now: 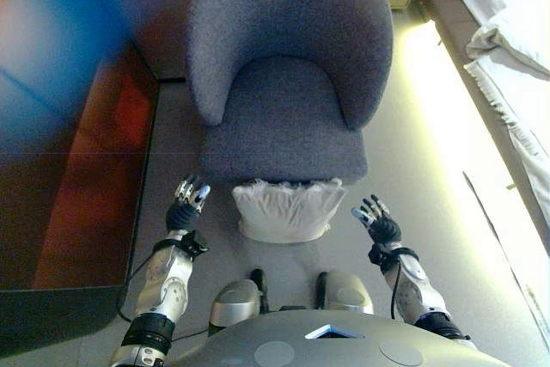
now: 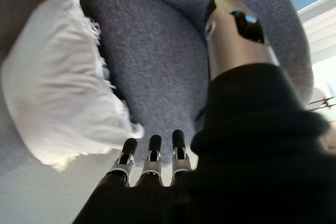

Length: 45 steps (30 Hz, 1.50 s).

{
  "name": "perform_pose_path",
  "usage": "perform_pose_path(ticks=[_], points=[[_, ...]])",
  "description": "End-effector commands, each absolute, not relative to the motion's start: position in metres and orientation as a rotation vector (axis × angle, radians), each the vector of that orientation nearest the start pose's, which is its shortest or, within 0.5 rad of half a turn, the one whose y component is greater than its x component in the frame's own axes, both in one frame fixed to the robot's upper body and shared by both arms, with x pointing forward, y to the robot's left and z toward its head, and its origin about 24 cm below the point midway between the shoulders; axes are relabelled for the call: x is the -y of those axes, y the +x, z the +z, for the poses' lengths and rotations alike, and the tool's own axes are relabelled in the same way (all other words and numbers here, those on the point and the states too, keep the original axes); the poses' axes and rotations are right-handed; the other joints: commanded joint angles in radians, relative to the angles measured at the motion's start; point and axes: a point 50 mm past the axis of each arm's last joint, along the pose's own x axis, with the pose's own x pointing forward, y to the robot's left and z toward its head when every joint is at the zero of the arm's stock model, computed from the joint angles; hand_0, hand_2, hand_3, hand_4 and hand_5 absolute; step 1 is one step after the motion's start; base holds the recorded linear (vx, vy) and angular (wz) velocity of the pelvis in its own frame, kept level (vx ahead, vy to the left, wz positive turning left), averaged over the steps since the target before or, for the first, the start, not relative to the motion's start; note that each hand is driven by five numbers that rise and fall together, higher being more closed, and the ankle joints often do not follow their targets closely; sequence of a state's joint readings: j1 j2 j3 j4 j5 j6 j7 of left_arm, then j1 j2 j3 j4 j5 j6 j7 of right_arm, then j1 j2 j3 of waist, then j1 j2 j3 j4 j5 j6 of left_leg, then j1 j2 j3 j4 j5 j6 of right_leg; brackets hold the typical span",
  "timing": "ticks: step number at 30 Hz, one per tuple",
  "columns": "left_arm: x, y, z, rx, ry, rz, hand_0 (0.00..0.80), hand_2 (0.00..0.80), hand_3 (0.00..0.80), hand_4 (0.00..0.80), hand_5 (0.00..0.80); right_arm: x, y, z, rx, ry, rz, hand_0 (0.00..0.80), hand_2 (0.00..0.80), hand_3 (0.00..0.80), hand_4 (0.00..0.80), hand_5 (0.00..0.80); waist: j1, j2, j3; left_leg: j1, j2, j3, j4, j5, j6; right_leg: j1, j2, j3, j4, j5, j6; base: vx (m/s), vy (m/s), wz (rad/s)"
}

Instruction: Pick up the cushion and take it to the sofa

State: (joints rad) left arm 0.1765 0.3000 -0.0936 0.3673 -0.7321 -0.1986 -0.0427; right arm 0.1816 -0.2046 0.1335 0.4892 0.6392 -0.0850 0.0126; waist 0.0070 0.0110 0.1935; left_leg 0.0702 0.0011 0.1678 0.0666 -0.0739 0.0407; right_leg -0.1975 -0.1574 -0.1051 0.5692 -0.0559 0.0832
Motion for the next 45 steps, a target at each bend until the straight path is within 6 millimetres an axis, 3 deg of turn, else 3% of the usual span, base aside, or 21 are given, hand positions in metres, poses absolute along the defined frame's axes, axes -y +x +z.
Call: perform_pose_path(ticks=[1,4,9,14,19,20,24,26,29,31,33,34,36,39,42,45], points=[[-0.246,0.189,-0.027,-0.192,-0.359,0.177,0.0,0.0,0.0,0.0,0.0,0.186,0.163,-0.082,-0.505,0.407,-0.136,0.0,0.0,0.0,0.0,0.0,-0.04,-0.053,-0.046,-0.05,-0.038,-0.069,0.023,-0.034,0.03,-0.011,-0.092,0.096,-0.105,0.244,0.039,0.231,-0.148,-0.07],[-0.245,0.192,-0.025,-0.187,-0.367,0.179,0.0,0.0,0.0,0.0,0.0,0.188,0.163,-0.083,-0.511,0.43,-0.138,0.0,0.0,0.0,0.0,0.0,-0.055,-0.09,-0.036,-0.029,-0.043,-0.073,0.036,-0.071,0.023,-0.011,-0.053,0.085,-0.305,0.24,0.071,0.185,-0.144,-0.06],[-0.235,0.188,-0.028,-0.21,-0.347,0.141,0.0,0.0,0.0,0.0,0.0,0.189,0.17,-0.086,-0.528,0.459,-0.156,0.0,0.0,0.0,0.0,0.0,-0.045,-0.127,-0.035,0.013,-0.063,-0.072,0.038,-0.115,0.029,-0.011,-0.037,0.016,-0.446,0.267,0.098,0.208,-0.07,0.04],[-0.234,0.175,-0.035,-0.242,-0.355,0.155,0.0,0.0,0.0,0.0,0.0,0.186,0.165,-0.089,-0.548,0.463,-0.153,0.0,0.0,0.0,0.0,0.0,-0.03,-0.132,-0.051,0.037,-0.064,-0.062,0.052,-0.137,0.033,0.014,-0.066,-0.023,-0.442,0.266,0.09,0.211,-0.06,0.1],[-0.238,0.17,-0.036,-0.235,-0.376,0.208,0.0,0.0,0.0,0.0,0.0,0.183,0.166,-0.088,-0.555,0.433,-0.109,0.0,0.0,0.0,0.0,0.0,-0.02,-0.12,-0.068,0.058,-0.026,0.011,0.082,-0.15,0.013,0.055,-0.085,-0.112,-0.416,0.204,0.067,0.157,-0.093,-0.12],[-0.238,0.17,-0.036,-0.235,-0.376,0.208,0.0,0.0,0.0,0.0,0.0,0.183,0.166,-0.088,-0.555,0.433,-0.109,0.0,0.0,0.0,0.0,0.0,-0.02,-0.12,-0.068,0.058,-0.026,0.011,0.082,-0.15,0.012,0.055,-0.084,-0.112,-0.416,0.204,0.066,0.196,-0.146,-0.39],[-0.239,0.171,-0.038,-0.234,-0.389,0.212,0.0,0.0,0.0,0.0,0.0,0.182,0.168,-0.086,-0.554,0.421,-0.076,0.0,0.0,0.0,0.0,0.0,-0.045,-0.1,-0.084,0.077,0.025,0.031,0.102,-0.105,-0.017,0.067,-0.041,-0.087,-0.399,0.122,0.039,0.213,-0.187,-0.2],[-0.237,0.173,-0.039,-0.235,-0.403,0.212,0.0,0.0,0.0,0.0,0.0,0.182,0.166,-0.087,-0.577,0.404,-0.052,0.0,0.0,0.0,0.0,0.0,-0.059,-0.094,-0.096,0.077,0.057,0.037,0.149,-0.054,-0.046,0.081,-0.012,-0.085,-0.399,0.087,0.015,0.204,-0.25,-0.17],[-0.231,0.174,-0.039,-0.227,-0.414,0.215,0.0,0.0,0.0,0.0,0.0,0.183,0.166,-0.087,-0.579,0.397,-0.016,0.0,0.0,0.0,0.0,0.0,-0.057,-0.091,-0.097,0.027,0.099,0.021,0.305,0.055,-0.097,0.122,0.021,-0.097,-0.421,0.06,-0.03,0.144,-0.26,-0.07],[-0.229,0.172,-0.041,-0.228,-0.429,0.23,0.0,0.0,0.0,0.0,0.0,0.184,0.167,-0.086,-0.576,0.384,0.004,0.0,0.0,0.0,0.0,0.0,-0.047,-0.103,-0.093,-0.045,0.097,-0.004,0.459,0.099,-0.107,0.146,0.027,-0.097,-0.434,0.047,-0.056,0.126,-0.243,-0.2],[-0.228,0.17,-0.043,-0.239,-0.438,0.236,0.0,0.0,0.0,0.0,0.0,0.186,0.168,-0.085,-0.573,0.378,0.005,0.0,0.0,0.0,0.0,0.0,-0.041,-0.106,-0.086,-0.118,0.134,-0.006,0.538,0.131,-0.111,0.169,0.033,-0.089,-0.435,0.032,-0.075,0.114,-0.172,-0.34],[-0.228,0.169,-0.044,-0.243,-0.439,0.235,0.0,0.0,0.0,0.0,0.0,0.187,0.17,-0.084,-0.564,0.384,0.012,0.0,0.0,0.0,0.0,0.0,-0.039,-0.106,-0.08,-0.143,0.167,0.005,0.523,0.14,-0.11,0.181,0.037,-0.078,-0.436,0.024,-0.081,0.102,-0.082,-0.33],[-0.228,0.168,-0.044,-0.235,-0.439,0.237,0.0,0.0,0.0,0.0,0.0,0.187,0.171,-0.083,-0.556,0.382,0.023,0.0,0.0,0.0,0.0,0.0,-0.031,-0.093,-0.069,-0.137,0.192,0.013,0.403,0.15,-0.113,0.198,0.049,-0.056,-0.439,0.007,-0.076,0.125,0.01,-0.34],[-0.23,0.171,-0.041,-0.217,-0.452,0.244,0.0,0.0,0.0,0.0,0.0,0.186,0.171,-0.083,-0.562,0.376,0.019,0.0,0.0,0.0,0.0,0.0,-0.019,-0.061,-0.065,-0.148,0.188,-0.007,0.132,0.196,-0.127,0.22,0.071,-0.021,-0.454,-0.011,-0.059,0.138,0.12,-0.16],[-0.23,0.173,-0.038,-0.203,-0.466,0.224,0.0,0.0,0.0,0.0,0.0,0.191,0.166,-0.083,-0.557,0.375,-0.004,0.0,0.0,0.0,0.0,0.0,-0.007,-0.036,-0.059,-0.182,0.2,-0.018,0.004,0.257,-0.156,0.249,0.083,-0.013,-0.471,-0.026,-0.054,0.113,0.11,-0.01],[-0.231,0.174,-0.038,-0.202,-0.47,0.213,0.0,0.0,0.0,0.0,0.0,0.192,0.166,-0.083,-0.551,0.372,-0.012,0.0,0.0,0.0,0.0,0.0,-0.009,-0.039,-0.057,-0.169,0.186,-0.017,0.019,0.2,-0.148,0.258,0.057,-0.024,-0.467,-0.03,-0.045,0.062,0.058,-0.1]])
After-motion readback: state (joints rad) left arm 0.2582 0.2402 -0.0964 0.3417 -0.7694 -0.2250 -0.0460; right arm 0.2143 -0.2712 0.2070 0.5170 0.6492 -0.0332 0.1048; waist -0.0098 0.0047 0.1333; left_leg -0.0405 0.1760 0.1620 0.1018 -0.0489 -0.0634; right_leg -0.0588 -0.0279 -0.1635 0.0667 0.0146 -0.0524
